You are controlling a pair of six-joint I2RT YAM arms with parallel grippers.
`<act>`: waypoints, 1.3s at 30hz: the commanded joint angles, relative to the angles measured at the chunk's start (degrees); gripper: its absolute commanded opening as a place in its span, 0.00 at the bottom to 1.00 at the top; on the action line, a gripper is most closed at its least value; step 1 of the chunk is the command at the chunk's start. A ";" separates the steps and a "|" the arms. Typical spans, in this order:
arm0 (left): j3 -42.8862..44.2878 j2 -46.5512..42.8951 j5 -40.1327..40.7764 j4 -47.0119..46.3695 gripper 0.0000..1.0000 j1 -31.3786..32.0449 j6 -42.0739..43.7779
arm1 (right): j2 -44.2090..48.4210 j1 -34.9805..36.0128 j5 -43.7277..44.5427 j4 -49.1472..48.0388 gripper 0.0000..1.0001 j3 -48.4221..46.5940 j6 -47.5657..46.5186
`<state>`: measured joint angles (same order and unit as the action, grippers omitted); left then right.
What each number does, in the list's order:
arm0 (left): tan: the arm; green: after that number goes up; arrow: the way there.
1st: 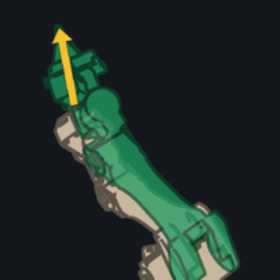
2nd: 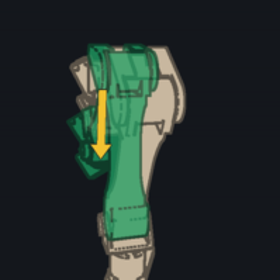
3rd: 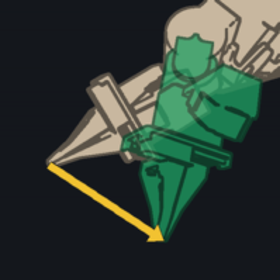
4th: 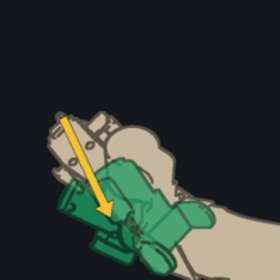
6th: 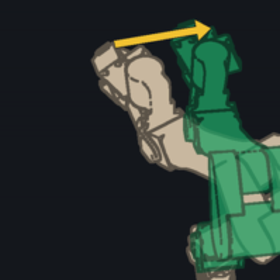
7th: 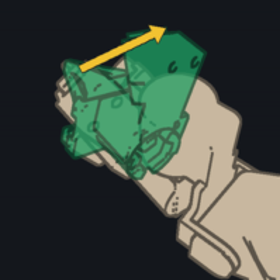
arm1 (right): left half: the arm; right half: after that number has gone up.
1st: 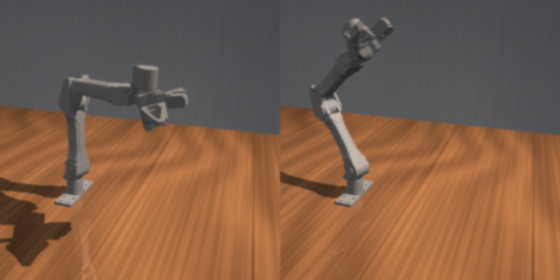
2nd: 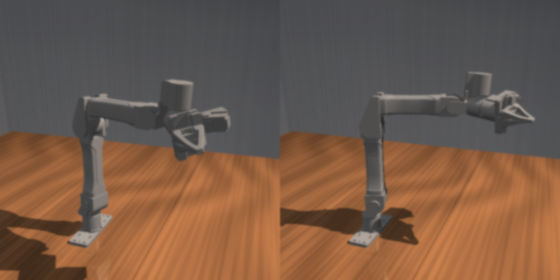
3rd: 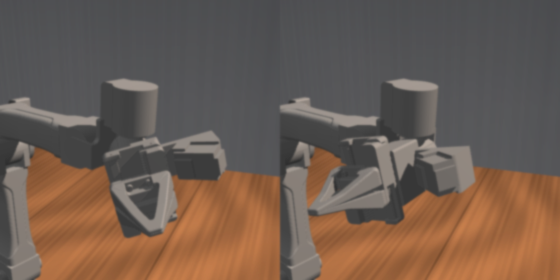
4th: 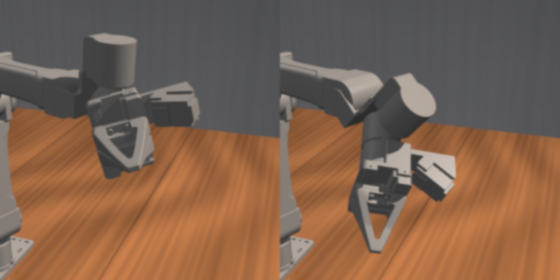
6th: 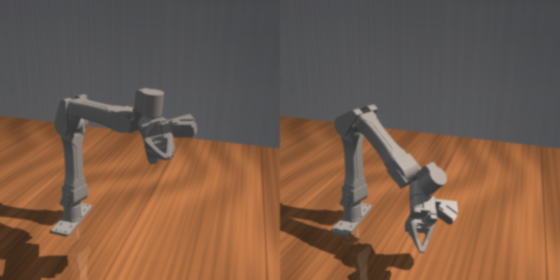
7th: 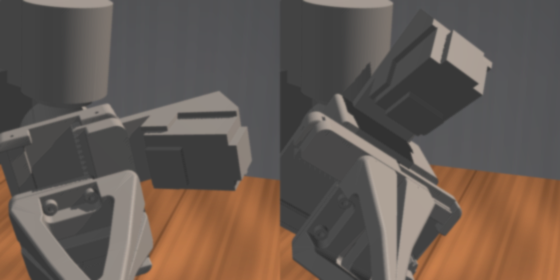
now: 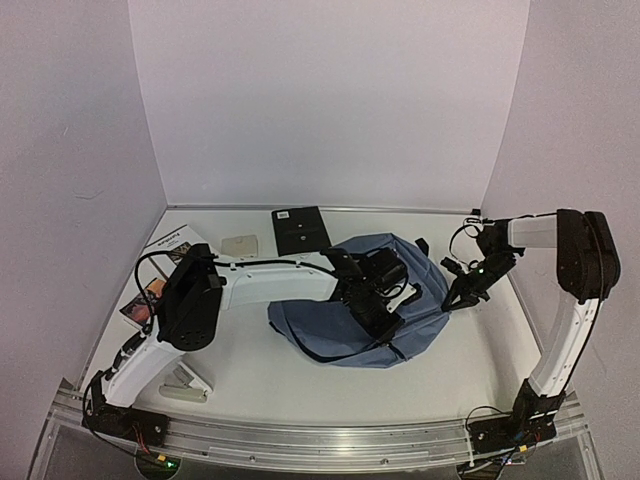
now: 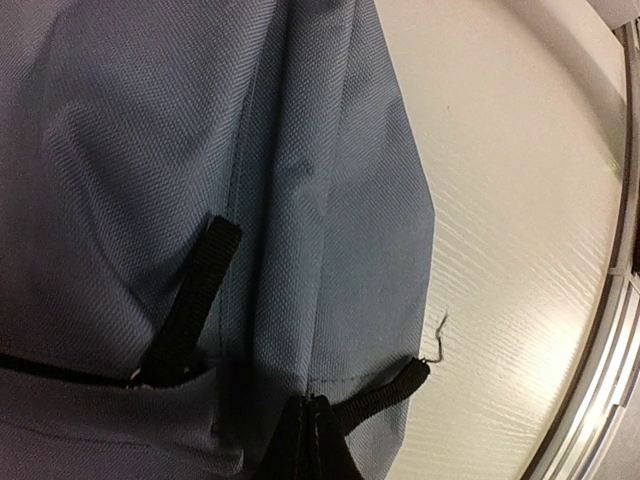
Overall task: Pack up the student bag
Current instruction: Unzip the student bag at the center of the board.
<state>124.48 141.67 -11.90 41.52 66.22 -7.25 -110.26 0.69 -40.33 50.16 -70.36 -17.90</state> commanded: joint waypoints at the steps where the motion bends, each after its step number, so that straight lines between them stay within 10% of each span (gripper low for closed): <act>1: 1.52 -4.10 0.57 -0.17 0.15 0.19 -0.85 | -0.75 0.54 0.35 -0.15 0.00 -0.96 0.15; 13: -1.10 -4.09 1.91 1.23 0.33 -0.02 -3.07 | -0.50 0.54 0.34 -0.07 0.00 -0.83 0.13; 39: -16.24 -14.18 -2.43 -6.55 0.00 0.01 -6.18 | -1.10 0.54 1.24 -0.22 0.00 -1.17 -0.22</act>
<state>110.08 133.68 -13.35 35.72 66.02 -12.84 -110.67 1.41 -40.40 50.46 -70.37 -17.89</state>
